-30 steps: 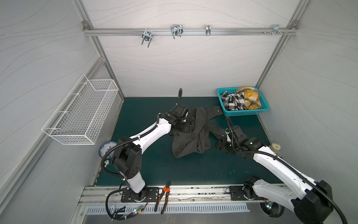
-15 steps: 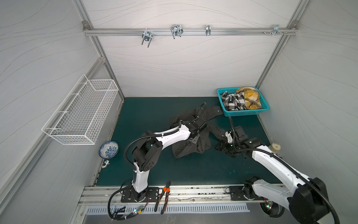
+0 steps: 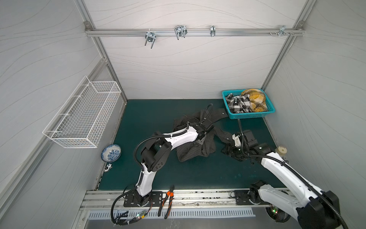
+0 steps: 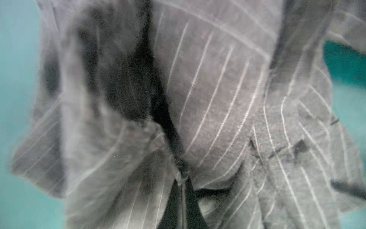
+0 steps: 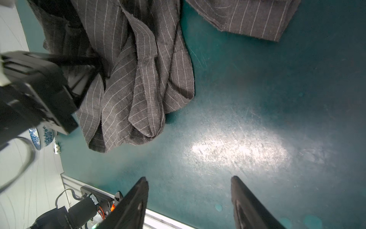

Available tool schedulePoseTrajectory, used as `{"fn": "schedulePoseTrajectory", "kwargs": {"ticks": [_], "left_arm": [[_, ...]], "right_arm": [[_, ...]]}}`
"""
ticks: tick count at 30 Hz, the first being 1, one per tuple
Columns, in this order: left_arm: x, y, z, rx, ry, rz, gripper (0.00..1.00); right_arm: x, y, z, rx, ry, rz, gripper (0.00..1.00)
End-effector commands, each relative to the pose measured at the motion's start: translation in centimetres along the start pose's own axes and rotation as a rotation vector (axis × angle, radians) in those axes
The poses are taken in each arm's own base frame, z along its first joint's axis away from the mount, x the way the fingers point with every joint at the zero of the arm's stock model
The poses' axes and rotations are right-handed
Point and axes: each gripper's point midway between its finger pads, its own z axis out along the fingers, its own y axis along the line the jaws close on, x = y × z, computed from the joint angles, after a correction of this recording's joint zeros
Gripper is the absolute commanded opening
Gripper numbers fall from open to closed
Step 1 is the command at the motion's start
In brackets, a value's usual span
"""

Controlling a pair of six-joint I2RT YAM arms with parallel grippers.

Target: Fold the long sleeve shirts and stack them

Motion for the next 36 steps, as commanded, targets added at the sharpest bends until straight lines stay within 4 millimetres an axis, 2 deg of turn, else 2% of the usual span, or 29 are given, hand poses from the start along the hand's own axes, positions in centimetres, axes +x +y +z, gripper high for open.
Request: {"fn": "schedulePoseTrajectory", "kwargs": {"ticks": [1,4,7,10,13,15,17,18,23,26,29,33,36], "left_arm": [[-3.8,2.3,-3.8,-0.049,-0.112,-0.087,0.00],[-5.7,5.6,-8.5,-0.069,-0.198,-0.178,0.00],[-5.9,9.7,-12.4,-0.044,-0.235,-0.305,0.00],[-4.8,13.2,-15.4,0.004,-0.259,-0.425,0.00],[-2.7,16.2,-17.6,0.053,-0.296,-0.555,0.00],[-0.7,18.2,-18.8,0.060,-0.313,-0.644,0.00],[1.0,19.5,-19.4,0.066,-0.323,-0.699,0.00],[1.8,19.8,-19.5,0.079,-0.319,-0.722,0.00],[4.5,20.4,-19.3,0.111,-0.302,-0.771,0.00],[5.7,21.2,-19.2,0.099,-0.301,-0.813,0.00],[6.4,21.9,-18.9,0.096,-0.286,-0.840,0.00],[7.0,22.4,-18.6,0.097,-0.271,-0.861,0.00],[7.3,22.6,-18.2,0.100,-0.261,-0.872,0.00]], "right_arm": [[0.1,0.3,-0.4,-0.015,0.005,0.004,0.67],[-0.5,1.3,-0.4,-0.049,0.004,-0.004,0.67],[-1.5,2.8,-0.1,-0.092,0.008,-0.011,0.72],[-3.2,4.3,1.0,-0.117,0.016,-0.029,0.83],[-4.8,5.3,3.2,-0.114,0.047,-0.038,0.82],[-5.5,5.7,4.9,-0.103,0.068,-0.045,0.77],[-5.8,6.0,6.5,-0.087,0.088,-0.051,0.75],[-5.8,6.4,7.3,-0.094,0.100,-0.057,0.70],[-5.7,7.1,10.5,-0.049,0.137,-0.102,0.61],[-5.9,7.0,12.2,-0.040,0.178,-0.094,0.48],[-5.6,6.8,13.0,-0.023,0.195,-0.094,0.47],[-5.5,5.4,13.6,0.031,0.200,-0.082,0.44],[-5.2,4.6,13.7,0.058,0.198,-0.078,0.47]]}}
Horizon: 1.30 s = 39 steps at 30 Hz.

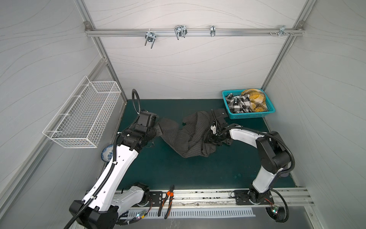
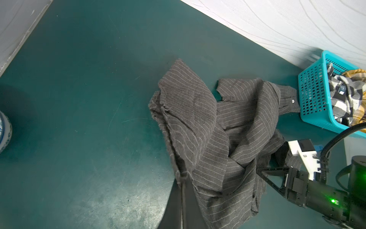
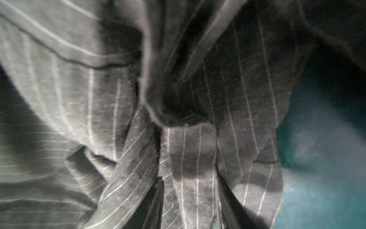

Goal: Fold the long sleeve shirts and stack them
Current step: 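Stretch the shirt flat by pulling the grippers apart along the table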

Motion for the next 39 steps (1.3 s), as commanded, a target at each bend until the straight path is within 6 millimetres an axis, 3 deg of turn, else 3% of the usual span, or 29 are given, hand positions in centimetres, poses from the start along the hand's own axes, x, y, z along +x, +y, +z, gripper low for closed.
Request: {"fn": "schedulePoseTrajectory", "kwargs": {"ticks": [1,6,12,14,17,19,22,26,28,30,32,34,37,39], "left_arm": [[-0.1,0.1,-0.1,0.020,-0.003,-0.035,0.00],[-0.1,1.0,0.5,0.010,0.008,-0.060,0.00],[-0.3,1.9,0.8,-0.004,0.008,-0.083,0.00],[-0.4,2.4,0.9,-0.012,0.008,-0.093,0.00],[-0.4,3.1,1.2,-0.021,0.006,-0.108,0.00],[-0.3,3.6,1.7,-0.032,0.011,-0.122,0.00],[-1.0,4.1,2.7,-0.030,0.004,-0.174,0.00],[-4.4,4.1,5.3,0.021,-0.013,-0.329,0.00],[-7.9,3.8,6.3,0.034,-0.057,-0.399,0.00],[-12.7,3.3,6.1,0.043,-0.139,-0.450,0.00],[-17.6,3.0,4.7,0.038,-0.251,-0.514,0.00],[-21.6,2.3,2.2,0.109,-0.339,-0.593,0.00],[-25.9,0.7,-2.3,0.249,-0.444,-0.657,0.00],[-26.4,0.3,-4.5,0.283,-0.477,-0.660,0.00]], "right_arm": [[0.5,-1.2,0.4,0.049,0.009,0.006,0.48],[1.1,-0.9,1.0,0.028,0.033,0.005,0.40],[1.6,-0.1,0.2,-0.015,0.031,0.016,0.42],[1.9,0.3,0.0,-0.036,0.029,0.015,0.31],[1.9,0.4,-0.6,-0.041,0.029,0.000,0.07],[1.1,0.4,-1.7,-0.053,0.007,0.000,0.00],[-1.2,0.9,-4.4,-0.096,-0.056,0.002,0.00],[-6.9,2.2,-9.9,-0.160,-0.202,-0.020,0.00],[-10.9,2.8,-13.4,-0.190,-0.285,-0.015,0.00],[-15.1,3.7,-18.0,-0.243,-0.379,-0.004,0.00],[-18.9,4.8,-23.9,-0.314,-0.494,0.005,0.00],[-20.9,6.3,-29.9,-0.386,-0.609,-0.015,0.00],[-21.4,8.4,-37.9,-0.472,-0.759,-0.084,0.00],[-20.4,9.1,-41.6,-0.507,-0.833,-0.115,0.00]]}}
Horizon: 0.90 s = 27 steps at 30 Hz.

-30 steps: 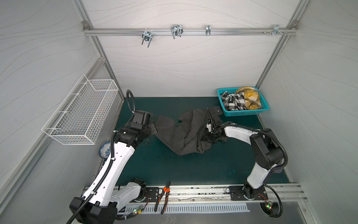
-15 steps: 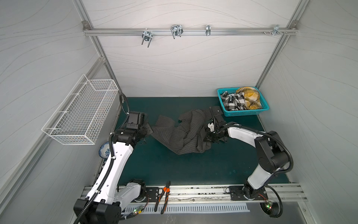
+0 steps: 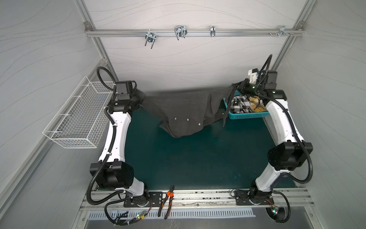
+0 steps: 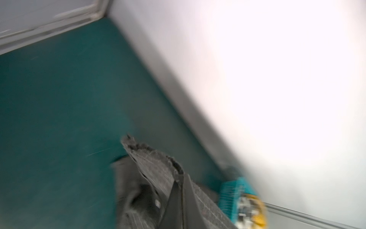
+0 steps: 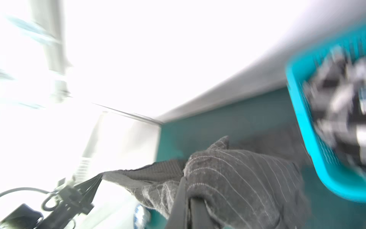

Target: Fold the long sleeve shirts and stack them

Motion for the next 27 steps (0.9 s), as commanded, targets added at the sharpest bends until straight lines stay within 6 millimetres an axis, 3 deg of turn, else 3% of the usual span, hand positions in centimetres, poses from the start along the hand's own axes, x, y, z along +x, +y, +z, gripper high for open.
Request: {"fn": "schedulePoseTrajectory", "kwargs": {"ticks": [1,3,6,9,12,14,17,19,21,24,27], "left_arm": [[-4.1,-2.8,-4.6,0.103,-0.145,-0.086,0.00],[-2.5,-1.2,-5.4,0.090,-0.113,-0.077,0.00],[3.1,4.8,-5.3,0.011,0.013,-0.091,0.00],[10.1,13.2,-5.9,-0.139,0.161,-0.090,0.00],[16.3,22.1,-7.6,-0.351,0.298,-0.073,0.00],[19.9,26.3,-8.8,-0.440,0.386,-0.084,0.00],[23.4,29.9,-9.1,-0.475,0.447,-0.134,0.00],[24.2,30.9,-7.9,-0.462,0.444,-0.154,0.00],[24.6,31.6,-6.4,-0.481,0.467,-0.156,0.00],[24.2,31.4,-3.0,-0.496,0.504,-0.117,0.00],[23.8,31.2,1.8,-0.511,0.520,-0.102,0.00]], "right_arm": [[-2.4,3.5,-4.9,-0.064,-0.088,-0.017,0.00],[-1.3,3.5,-6.6,-0.054,-0.100,-0.013,0.00],[3.8,0.3,-7.1,0.001,-0.030,0.035,0.00],[11.7,-5.8,-7.1,0.102,0.065,0.134,0.00],[21.0,-12.0,-7.2,0.191,0.183,0.272,0.00],[27.6,-15.2,-7.6,0.270,0.281,0.340,0.00],[34.8,-17.5,-7.9,0.361,0.411,0.340,0.00],[37.1,-18.6,-8.0,0.427,0.463,0.311,0.00],[37.8,-19.7,-7.2,0.459,0.483,0.308,0.00],[37.6,-21.4,-4.7,0.497,0.520,0.303,0.00],[35.7,-23.2,-0.5,0.511,0.513,0.278,0.00]]}}
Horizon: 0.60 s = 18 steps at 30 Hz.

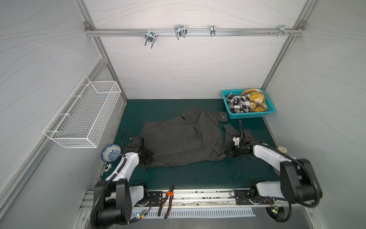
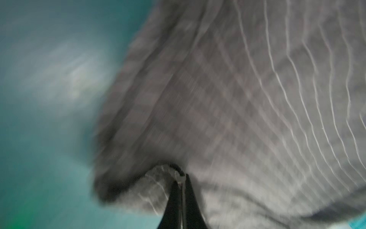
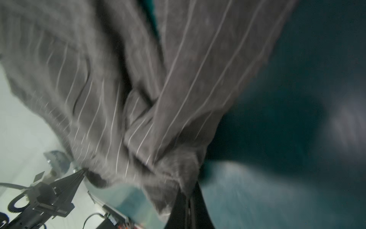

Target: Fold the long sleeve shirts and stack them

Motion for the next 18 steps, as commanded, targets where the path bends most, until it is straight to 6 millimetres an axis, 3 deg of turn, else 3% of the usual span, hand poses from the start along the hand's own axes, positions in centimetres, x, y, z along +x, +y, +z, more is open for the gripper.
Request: {"fn": "schedulePoseTrajectory", "kwargs": {"ticks": [1,4,6,8,9,10,11,12,13,14,16,18], "left_arm": [[-5.0,-7.1,1.3,0.134,-0.098,0.059,0.00],[-9.0,-12.4,2.6,0.189,-0.121,-0.023,0.00],[-12.4,-17.4,0.6,0.242,-0.191,-0.051,0.00],[-15.3,-24.0,-4.9,0.342,-0.258,-0.036,0.00],[-16.2,-26.5,-8.1,0.379,-0.291,-0.018,0.00],[-17.3,-28.9,-12.8,0.424,-0.358,0.005,0.00],[-17.9,-30.6,-18.0,0.469,-0.446,0.023,0.00],[-18.1,-31.4,-22.0,0.507,-0.511,0.028,0.00],[-18.0,-31.7,-25.8,0.545,-0.565,0.022,0.00],[-17.6,-31.7,-28.5,0.576,-0.591,0.020,0.00],[-16.1,-30.6,-30.5,0.586,-0.586,0.023,0.00],[-14.4,-28.6,-29.1,0.560,-0.539,0.036,0.00]], "right_arm": [[-6.4,2.8,1.8,-0.011,-0.114,-0.080,0.00],[-13.1,7.7,2.2,-0.051,-0.159,-0.106,0.00],[-18.0,12.5,-0.9,-0.099,-0.236,-0.127,0.00],[-22.5,18.3,-8.5,-0.196,-0.387,-0.157,0.00],[-23.8,20.4,-12.6,-0.231,-0.464,-0.177,0.00],[-24.8,22.3,-17.7,-0.266,-0.563,-0.193,0.00],[-25.1,23.9,-23.0,-0.306,-0.665,-0.211,0.00],[-25.1,24.3,-26.7,-0.326,-0.734,-0.211,0.00],[-24.7,24.6,-30.9,-0.352,-0.807,-0.214,0.00],[-23.8,24.8,-33.7,-0.381,-0.845,-0.224,0.00],[-21.9,24.4,-36.0,-0.399,-0.857,-0.235,0.00],[-19.9,23.8,-34.9,-0.404,-0.804,-0.256,0.00]]}}
